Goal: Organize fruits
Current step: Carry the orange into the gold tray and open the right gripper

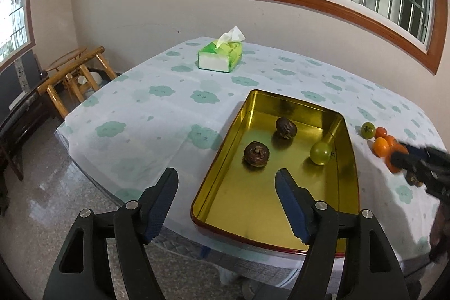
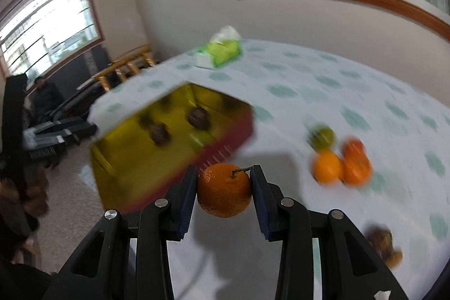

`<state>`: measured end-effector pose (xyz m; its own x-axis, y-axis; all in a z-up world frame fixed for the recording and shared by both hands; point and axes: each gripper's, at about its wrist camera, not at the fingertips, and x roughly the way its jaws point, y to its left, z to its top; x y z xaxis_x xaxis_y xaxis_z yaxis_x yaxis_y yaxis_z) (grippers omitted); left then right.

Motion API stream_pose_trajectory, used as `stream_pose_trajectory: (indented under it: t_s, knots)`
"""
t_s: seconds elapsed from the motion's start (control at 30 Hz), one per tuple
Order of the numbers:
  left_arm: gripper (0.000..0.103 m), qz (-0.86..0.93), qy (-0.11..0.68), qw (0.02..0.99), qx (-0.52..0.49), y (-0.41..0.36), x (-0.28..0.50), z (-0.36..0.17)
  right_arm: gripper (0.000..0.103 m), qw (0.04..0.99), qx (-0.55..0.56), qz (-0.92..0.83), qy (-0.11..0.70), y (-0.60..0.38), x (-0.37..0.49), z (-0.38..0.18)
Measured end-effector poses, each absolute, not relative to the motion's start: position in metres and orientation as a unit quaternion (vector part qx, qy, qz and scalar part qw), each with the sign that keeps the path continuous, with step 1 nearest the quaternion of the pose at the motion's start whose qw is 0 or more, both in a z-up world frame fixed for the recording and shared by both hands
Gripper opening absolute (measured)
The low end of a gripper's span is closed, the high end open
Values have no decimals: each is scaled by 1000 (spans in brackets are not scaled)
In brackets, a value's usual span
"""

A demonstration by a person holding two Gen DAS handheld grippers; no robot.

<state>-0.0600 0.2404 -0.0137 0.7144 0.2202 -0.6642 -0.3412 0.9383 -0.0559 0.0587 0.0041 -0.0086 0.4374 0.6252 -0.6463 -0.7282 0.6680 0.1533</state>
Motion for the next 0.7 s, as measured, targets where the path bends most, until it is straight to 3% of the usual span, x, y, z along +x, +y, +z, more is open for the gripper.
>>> stream_pose_trajectory:
  t_s: [0.2, 0.7]
  knots:
    - [75, 159, 342, 923, -73, 242, -64, -9, 35, 820, -118, 442, 343, 77, 70, 7]
    - [83, 164, 347, 923, -42, 251, -65, -17, 35, 787, -167, 431, 409, 179, 124, -29]
